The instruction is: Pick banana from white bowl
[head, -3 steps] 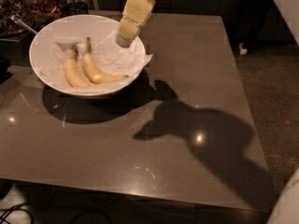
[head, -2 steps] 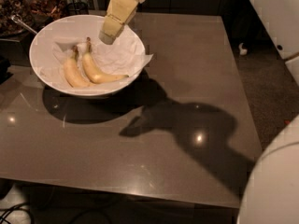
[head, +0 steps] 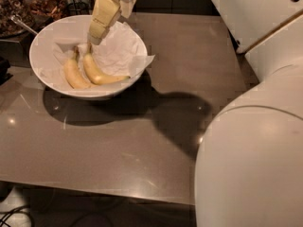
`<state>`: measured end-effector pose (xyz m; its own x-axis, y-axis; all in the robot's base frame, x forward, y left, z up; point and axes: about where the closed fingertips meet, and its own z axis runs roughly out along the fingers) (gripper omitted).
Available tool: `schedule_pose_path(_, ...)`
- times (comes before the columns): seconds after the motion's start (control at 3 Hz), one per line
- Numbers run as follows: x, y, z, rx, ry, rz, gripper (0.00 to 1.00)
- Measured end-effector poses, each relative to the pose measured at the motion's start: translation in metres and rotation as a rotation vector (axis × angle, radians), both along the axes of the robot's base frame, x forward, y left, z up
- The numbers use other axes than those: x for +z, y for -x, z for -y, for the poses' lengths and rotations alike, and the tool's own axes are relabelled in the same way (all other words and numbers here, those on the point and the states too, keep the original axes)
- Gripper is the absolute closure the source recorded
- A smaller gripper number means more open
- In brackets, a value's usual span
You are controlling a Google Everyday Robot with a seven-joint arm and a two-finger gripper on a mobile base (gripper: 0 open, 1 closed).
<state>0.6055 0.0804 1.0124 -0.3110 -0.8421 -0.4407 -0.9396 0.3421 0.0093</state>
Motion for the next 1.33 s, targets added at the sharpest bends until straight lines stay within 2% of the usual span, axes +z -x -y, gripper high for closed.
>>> schedule_pose_path(0.33,-0.015,-0.012,-0.011,-0.031,0.015,-0.039,0.16)
schedule_pose_path(1.33,-0.058,-0.036,-0.038,-0.101,0.063,-0.127,0.27)
